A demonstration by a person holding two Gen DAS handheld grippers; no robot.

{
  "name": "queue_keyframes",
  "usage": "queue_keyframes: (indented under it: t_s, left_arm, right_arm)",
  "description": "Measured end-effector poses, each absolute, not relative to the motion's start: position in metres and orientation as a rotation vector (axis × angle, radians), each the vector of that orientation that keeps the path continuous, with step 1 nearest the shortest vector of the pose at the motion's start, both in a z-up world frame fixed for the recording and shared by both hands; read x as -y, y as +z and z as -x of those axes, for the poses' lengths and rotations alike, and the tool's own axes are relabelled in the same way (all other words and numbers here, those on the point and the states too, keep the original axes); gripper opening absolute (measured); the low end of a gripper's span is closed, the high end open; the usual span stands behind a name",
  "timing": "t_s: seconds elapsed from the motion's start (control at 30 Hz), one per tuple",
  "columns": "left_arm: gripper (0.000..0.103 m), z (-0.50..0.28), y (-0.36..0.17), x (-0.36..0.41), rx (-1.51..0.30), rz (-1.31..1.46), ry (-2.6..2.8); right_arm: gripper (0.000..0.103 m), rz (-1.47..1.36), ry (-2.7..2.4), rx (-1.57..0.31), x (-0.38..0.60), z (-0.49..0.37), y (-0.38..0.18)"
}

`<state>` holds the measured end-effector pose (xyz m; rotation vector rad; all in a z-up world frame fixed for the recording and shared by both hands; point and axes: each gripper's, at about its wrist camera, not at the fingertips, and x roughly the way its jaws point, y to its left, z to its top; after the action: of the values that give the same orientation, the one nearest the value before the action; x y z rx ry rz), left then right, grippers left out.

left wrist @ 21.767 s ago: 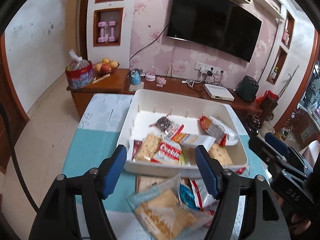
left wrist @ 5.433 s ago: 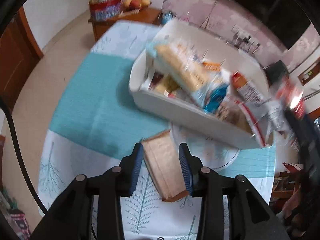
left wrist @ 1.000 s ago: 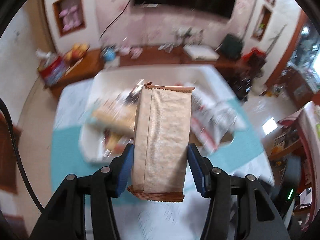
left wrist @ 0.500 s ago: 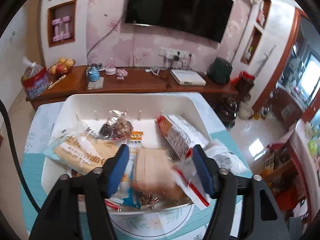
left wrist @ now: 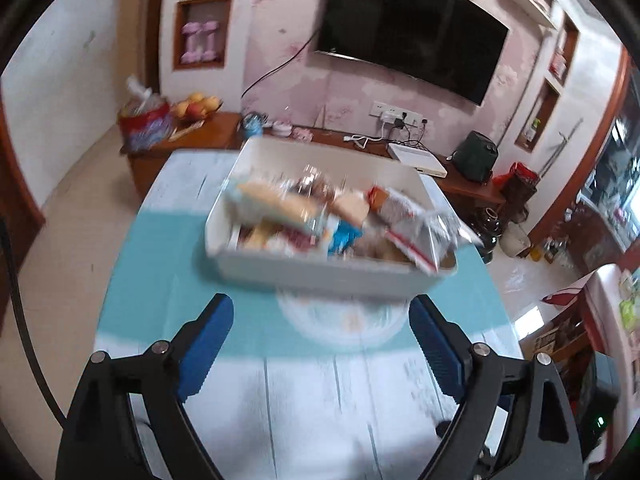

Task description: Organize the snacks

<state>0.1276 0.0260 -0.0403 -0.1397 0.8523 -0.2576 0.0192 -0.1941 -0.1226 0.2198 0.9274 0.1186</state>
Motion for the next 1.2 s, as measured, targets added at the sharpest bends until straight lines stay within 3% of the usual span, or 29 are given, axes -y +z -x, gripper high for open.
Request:
queue_keyframes:
  t_s: [0.37,0.53,0.7,1.2]
  left_arm:
    - [0.089,0.000,-0.033,-0.031,-0.779,0.113,-0.156]
    - [0.093,0.038,-0.032,-0.023,-0.707,0.123,-0.112]
    - [0.102,0.059,-0.042,-0.018,-0.700,0.108,-0.098]
    - [0.102,0.047,-0.036,-0.002,-0.673,0.003,-0.004]
  right_arm:
    - [0.092,-0.217,0.105,-0.890,0.192,0.053,-0.090]
    - [0.097,-0.162,0.046,-0.766,0.178,0.090,-0.061]
    - [0.100,-0.133,-0.010,-0.655,0.167,0.115,-0.055]
    - [0.100,-0.165,-0.007,-0.638,0.170,0.113,-0.066]
